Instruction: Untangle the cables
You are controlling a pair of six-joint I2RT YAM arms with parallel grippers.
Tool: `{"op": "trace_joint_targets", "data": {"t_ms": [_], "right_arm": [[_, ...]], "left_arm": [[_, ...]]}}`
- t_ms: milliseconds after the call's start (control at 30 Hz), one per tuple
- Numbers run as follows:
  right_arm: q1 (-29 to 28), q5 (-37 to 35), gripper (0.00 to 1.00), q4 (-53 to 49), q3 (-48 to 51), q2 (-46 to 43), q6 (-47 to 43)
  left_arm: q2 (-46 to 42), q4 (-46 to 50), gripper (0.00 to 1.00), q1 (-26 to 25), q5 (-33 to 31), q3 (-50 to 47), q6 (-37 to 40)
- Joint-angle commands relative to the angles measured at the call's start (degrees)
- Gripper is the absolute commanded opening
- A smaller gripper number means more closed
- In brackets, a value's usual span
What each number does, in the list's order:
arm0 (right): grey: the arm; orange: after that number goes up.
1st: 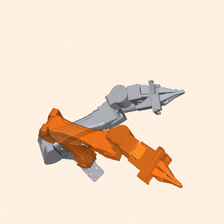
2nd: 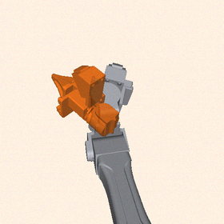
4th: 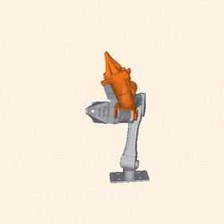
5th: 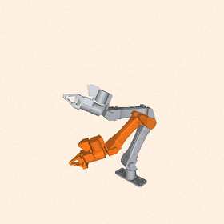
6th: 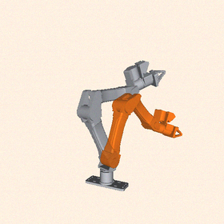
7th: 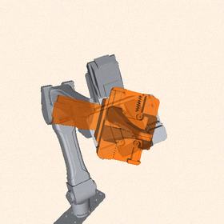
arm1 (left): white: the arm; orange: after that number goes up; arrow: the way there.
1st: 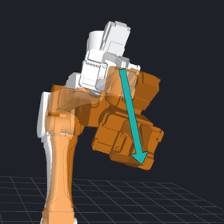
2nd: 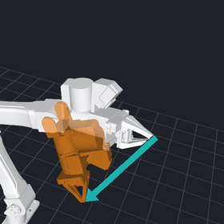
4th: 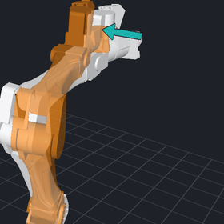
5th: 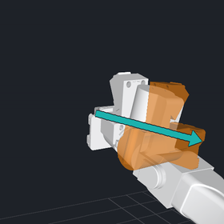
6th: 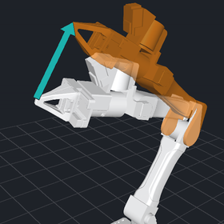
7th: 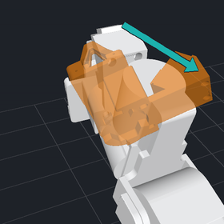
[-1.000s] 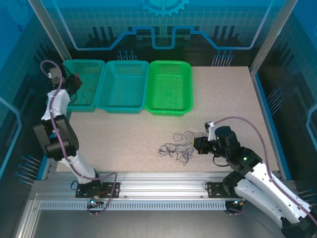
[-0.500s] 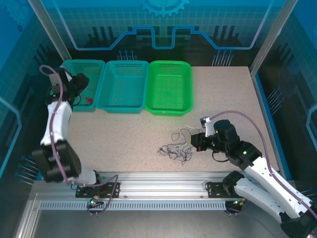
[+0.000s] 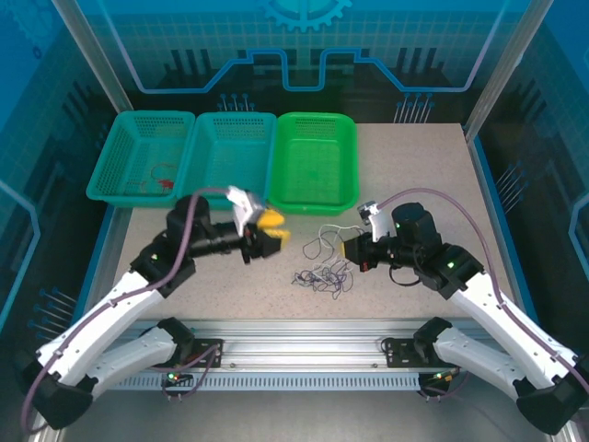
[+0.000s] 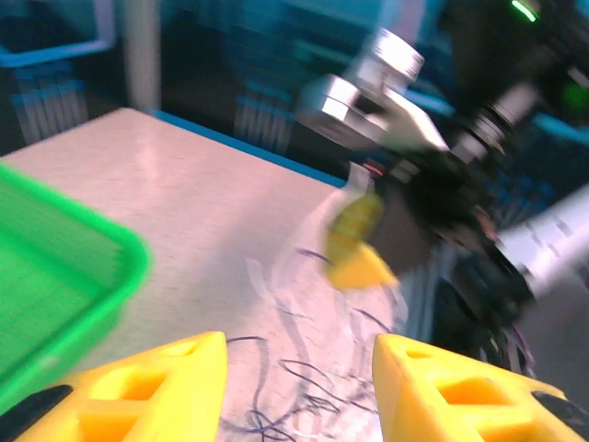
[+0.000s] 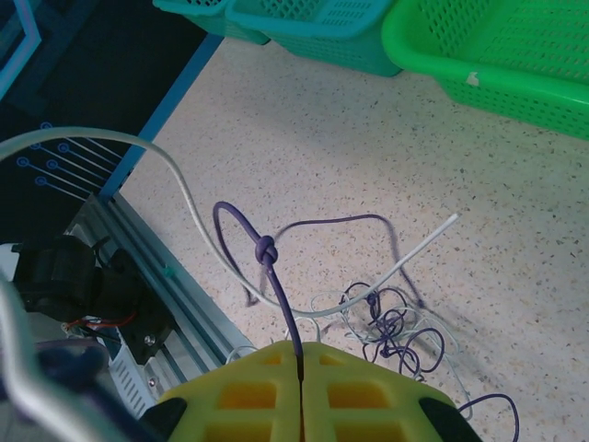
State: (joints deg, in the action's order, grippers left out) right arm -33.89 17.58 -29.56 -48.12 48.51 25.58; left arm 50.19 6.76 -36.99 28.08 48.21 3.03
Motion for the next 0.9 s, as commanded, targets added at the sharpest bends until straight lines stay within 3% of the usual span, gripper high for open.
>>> {"op": "trace_joint_targets", "data": {"t_ms": [0, 267, 467, 567, 667, 867], "right_arm": [[-0.84, 2.33, 0.0, -0.07, -1.63, 0.36, -0.86], [-1.27, 3.79, 0.0, 2.67, -1.28, -0.33, 0.97], [-1.48, 2.7, 0.0, 2.24, -1.63, -0.08, 1.13], [-1.45, 2.59, 0.0, 2.23, -1.54, -0.08, 1.31], [-1.44, 1.42, 0.0, 1.9, -1.39, -0.42, 1.5], [-0.62, -10.78, 0.0, -0.96, 1.0, -1.49, 3.52]], "left_arm": [[1.83, -0.61, 0.47, -4.42, -0.14, -2.54, 7.49], [13.64, -15.82, 0.52, -8.99, -9.5, -6.73, -0.69], [19.65, -26.57, 0.52, -9.22, -5.41, -7.71, -5.16], [20.79, -27.99, 0.34, -9.17, -7.72, -8.52, -5.5], [21.19, -26.14, 0.03, -9.22, -9.44, -8.41, -5.4], [16.55, -21.3, 0.0, -9.18, -19.56, -8.48, -5.79]]}}
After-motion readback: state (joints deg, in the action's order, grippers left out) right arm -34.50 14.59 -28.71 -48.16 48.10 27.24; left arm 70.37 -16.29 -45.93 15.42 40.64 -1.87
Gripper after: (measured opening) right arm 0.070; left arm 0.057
